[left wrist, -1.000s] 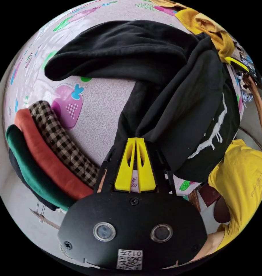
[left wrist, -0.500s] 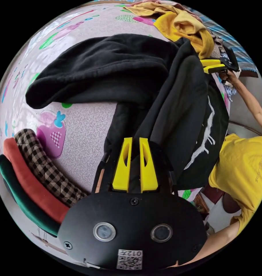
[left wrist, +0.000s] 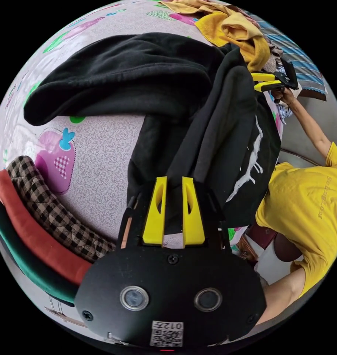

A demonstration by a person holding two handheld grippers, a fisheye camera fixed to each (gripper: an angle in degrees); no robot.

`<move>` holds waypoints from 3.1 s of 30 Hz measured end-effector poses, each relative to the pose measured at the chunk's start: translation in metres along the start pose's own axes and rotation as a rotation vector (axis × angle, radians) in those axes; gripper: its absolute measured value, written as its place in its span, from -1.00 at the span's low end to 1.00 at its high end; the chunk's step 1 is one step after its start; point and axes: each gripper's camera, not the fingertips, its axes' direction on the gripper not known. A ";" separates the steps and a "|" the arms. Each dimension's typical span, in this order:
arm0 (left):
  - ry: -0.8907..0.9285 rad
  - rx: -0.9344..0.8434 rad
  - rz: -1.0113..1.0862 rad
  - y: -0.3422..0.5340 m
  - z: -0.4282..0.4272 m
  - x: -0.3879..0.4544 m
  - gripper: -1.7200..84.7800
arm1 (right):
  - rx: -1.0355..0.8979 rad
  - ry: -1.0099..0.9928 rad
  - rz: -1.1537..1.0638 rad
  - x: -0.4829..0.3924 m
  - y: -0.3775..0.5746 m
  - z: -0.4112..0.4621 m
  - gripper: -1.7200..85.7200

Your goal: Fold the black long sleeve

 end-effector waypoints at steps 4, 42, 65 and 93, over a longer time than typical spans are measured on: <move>-0.074 0.008 0.067 0.002 -0.010 0.020 -0.81 | -0.009 -0.031 -0.034 -0.001 0.008 0.003 -0.64; -0.370 -0.071 -0.493 0.095 -0.054 0.076 -0.95 | 0.092 0.436 0.132 -0.045 -0.007 0.044 -0.86; -0.247 0.290 -0.743 0.149 0.114 0.197 -0.96 | 0.230 0.395 -0.297 -0.232 -0.117 0.188 -0.85; -0.381 0.798 -0.922 0.230 0.063 0.308 -0.75 | 0.127 0.449 -0.501 -0.325 -0.209 0.232 -0.91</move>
